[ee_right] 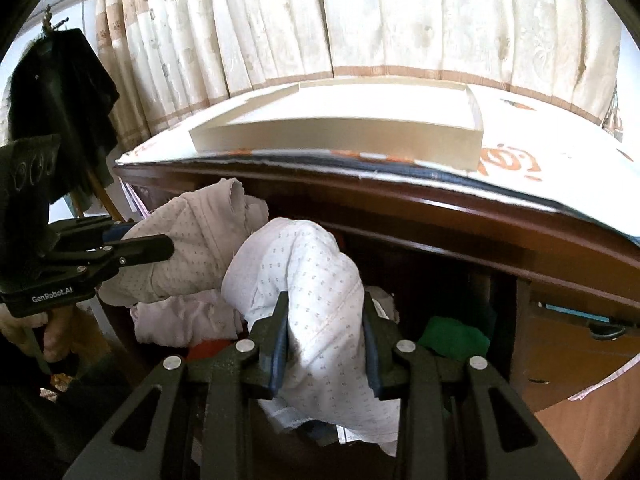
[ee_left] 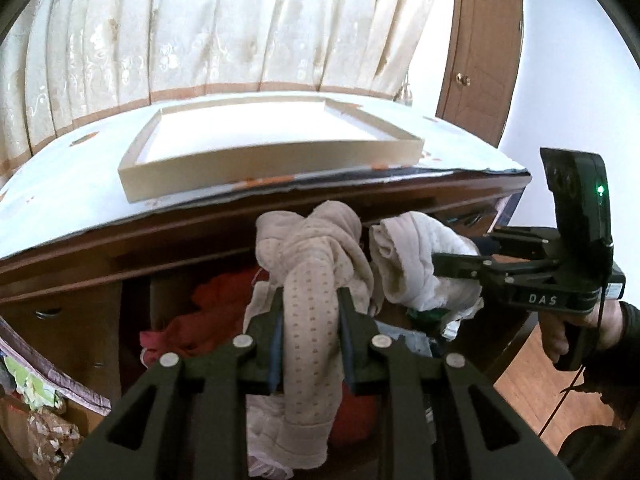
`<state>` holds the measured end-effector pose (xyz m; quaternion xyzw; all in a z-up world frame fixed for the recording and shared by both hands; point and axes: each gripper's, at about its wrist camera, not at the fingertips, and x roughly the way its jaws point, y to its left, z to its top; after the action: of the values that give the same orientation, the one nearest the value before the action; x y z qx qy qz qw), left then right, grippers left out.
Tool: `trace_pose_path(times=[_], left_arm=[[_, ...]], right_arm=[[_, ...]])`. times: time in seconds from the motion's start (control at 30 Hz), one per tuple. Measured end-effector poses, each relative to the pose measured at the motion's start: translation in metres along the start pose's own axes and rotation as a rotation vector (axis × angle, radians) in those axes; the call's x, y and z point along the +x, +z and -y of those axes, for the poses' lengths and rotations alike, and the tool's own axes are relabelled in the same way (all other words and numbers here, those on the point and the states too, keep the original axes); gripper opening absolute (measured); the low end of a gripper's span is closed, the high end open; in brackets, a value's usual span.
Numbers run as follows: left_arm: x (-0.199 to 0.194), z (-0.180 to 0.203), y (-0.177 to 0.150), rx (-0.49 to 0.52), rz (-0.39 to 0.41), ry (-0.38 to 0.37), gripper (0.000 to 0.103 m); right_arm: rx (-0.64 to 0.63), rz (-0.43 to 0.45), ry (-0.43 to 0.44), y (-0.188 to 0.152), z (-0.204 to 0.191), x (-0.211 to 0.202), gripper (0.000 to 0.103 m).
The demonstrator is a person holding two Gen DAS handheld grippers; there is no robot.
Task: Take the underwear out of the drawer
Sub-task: 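Lift both held underwear pieces out of the drawer toward the tray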
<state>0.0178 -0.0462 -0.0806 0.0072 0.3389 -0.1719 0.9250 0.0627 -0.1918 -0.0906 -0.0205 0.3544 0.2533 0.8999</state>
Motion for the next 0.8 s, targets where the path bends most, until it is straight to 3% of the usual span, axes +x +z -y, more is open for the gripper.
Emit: trace_pose_path(times=[0.8], left_arm=[[-0.053,0.002,0.04,0.036,0.243,0.042,0.021]], right_arm=[[0.019,0.166,0.013,0.04,-0.006,-0.041,0.034]])
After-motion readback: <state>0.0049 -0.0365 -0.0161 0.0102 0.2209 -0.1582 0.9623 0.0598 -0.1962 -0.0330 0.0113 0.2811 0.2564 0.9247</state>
